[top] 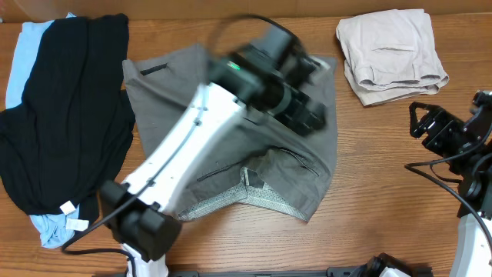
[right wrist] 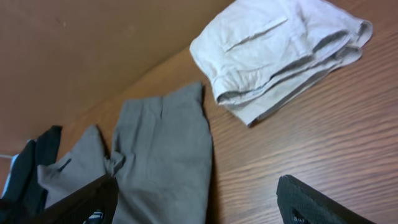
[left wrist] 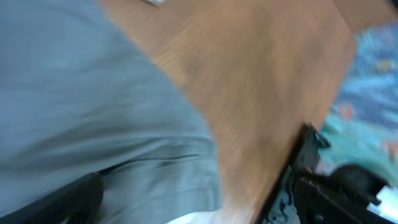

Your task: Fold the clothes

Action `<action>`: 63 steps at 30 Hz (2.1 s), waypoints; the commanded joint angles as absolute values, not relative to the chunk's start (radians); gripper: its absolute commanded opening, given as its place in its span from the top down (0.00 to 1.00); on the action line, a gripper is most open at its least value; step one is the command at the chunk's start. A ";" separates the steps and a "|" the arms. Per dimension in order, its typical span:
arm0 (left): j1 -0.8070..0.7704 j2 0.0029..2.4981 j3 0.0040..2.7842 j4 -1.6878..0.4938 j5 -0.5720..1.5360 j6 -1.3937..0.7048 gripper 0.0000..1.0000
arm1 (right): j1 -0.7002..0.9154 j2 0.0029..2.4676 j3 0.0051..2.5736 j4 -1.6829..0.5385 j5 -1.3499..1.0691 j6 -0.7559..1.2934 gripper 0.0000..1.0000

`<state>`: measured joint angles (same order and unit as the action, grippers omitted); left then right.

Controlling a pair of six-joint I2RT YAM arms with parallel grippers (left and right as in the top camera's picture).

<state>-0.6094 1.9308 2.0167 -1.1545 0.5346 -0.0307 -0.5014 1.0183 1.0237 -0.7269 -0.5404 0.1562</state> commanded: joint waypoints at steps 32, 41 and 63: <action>-0.315 1.369 1.316 -1.396 0.169 -0.331 0.02 | -0.094 1.133 0.804 -1.081 -0.514 0.334 0.26; -0.313 1.330 0.983 -1.192 0.176 -0.409 0.00 | -0.019 1.133 0.803 -1.092 -0.513 0.347 0.25; -0.313 1.414 0.769 -1.039 0.114 -0.453 0.02 | 0.095 1.137 0.538 -0.788 -0.405 0.604 0.24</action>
